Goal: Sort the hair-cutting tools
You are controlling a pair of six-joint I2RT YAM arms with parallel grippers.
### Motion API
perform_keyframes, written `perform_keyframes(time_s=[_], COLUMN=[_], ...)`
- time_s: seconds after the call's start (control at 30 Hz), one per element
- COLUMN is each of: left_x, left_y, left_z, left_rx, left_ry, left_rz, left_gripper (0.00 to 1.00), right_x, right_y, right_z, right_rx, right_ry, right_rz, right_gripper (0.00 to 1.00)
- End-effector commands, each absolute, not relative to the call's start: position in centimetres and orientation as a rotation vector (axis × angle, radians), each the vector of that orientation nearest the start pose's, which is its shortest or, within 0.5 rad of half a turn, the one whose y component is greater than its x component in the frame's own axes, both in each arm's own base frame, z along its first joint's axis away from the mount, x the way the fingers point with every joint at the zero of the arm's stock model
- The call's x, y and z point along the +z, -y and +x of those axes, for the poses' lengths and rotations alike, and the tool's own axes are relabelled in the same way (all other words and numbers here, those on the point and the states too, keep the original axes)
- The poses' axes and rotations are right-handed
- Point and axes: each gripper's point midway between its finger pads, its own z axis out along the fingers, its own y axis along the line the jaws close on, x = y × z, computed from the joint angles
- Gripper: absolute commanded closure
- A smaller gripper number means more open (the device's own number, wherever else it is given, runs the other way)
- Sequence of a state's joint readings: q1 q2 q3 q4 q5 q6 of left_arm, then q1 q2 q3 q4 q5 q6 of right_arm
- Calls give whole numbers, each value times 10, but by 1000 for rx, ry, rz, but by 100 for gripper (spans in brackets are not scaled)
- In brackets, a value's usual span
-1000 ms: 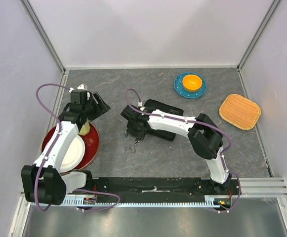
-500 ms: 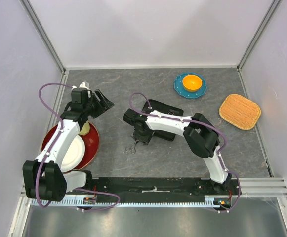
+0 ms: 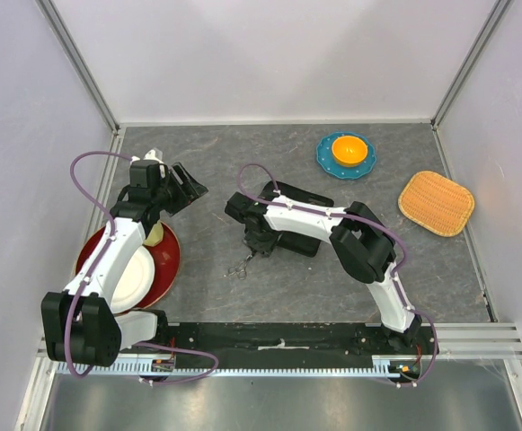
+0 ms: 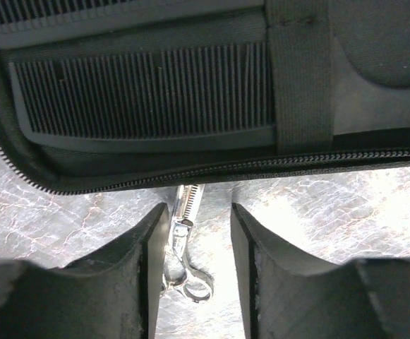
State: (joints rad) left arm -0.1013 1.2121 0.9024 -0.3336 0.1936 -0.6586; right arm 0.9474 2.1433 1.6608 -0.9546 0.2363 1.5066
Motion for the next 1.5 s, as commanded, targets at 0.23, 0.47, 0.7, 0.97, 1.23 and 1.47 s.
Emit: perform_keyframes(time_s=[0.23,0.47,0.7,0.97,1.23,1.47], left_x=[183,179,178,174,173,176], left_y=[96,100,106,111,115,124], left_z=[352,351,350,348,348,348], left_rx=[-669,-691,-733,-765,-790,-855], left_ry=[-2163,-2175,-2183,-2202,-2214,-2214], left_rz=[-524,-519,-513,-504,-485,-441], left_gripper=[27,27,27,27,27,27], right_x=[1,-7,-6,22,59,106], right_y=[-349,-346,-336,-340,-357,-361], right_z=[232,223,213,205,190,200], right_rx=[-26,-53,-41,92,277,443], right_ry=[-2842,-2839,-2793,-2773,-2782,-2687], right_rz=[906,963,1049,1076,1084,1081], right_gripper=[65,71,100,100,100,100])
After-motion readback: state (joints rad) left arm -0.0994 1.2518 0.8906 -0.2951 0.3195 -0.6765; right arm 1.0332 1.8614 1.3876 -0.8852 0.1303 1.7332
